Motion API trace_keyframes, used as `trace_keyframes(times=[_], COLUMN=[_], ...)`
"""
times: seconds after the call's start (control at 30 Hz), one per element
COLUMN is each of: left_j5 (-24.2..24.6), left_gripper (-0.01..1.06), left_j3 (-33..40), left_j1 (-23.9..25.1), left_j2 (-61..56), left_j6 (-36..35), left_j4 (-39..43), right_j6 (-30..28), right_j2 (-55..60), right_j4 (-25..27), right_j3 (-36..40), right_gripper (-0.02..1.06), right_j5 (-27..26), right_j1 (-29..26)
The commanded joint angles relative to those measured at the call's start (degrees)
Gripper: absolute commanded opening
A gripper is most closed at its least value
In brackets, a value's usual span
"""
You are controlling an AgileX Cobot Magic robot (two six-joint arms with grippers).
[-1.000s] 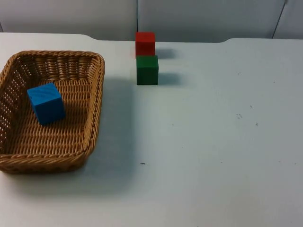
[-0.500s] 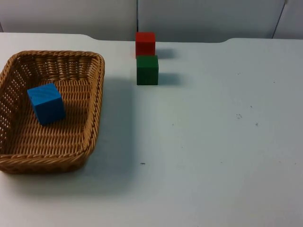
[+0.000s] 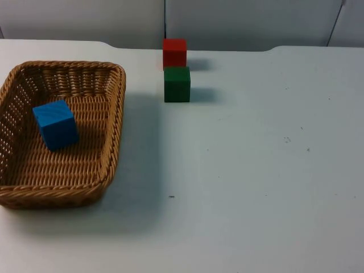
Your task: Pick up the basket with the left hand and place the blue cube into the basket with the right hand.
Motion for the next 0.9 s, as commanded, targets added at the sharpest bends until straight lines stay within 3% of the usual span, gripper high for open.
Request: trace_keyframes(times=[0.0,0.87], left_j5=[1.06,-2.54], left_gripper=[0.94,0.94], left_j3=[0.37,3.37], left_j1=[-0.20,2.49], left_j2=[-0.39,-0.39], left_j6=[-0.73,-0.37], left_j4=[-0.19,2.77], right_j6=[0.24,0.54], right_j2=[-1.29,-7.84], right_j4=[-0.56,-3.26], right_j3=[0.27,0.27], right_gripper=[1.04,1.04], right_j5=[1.30,12.55], right_j1=[0.23,0.23])
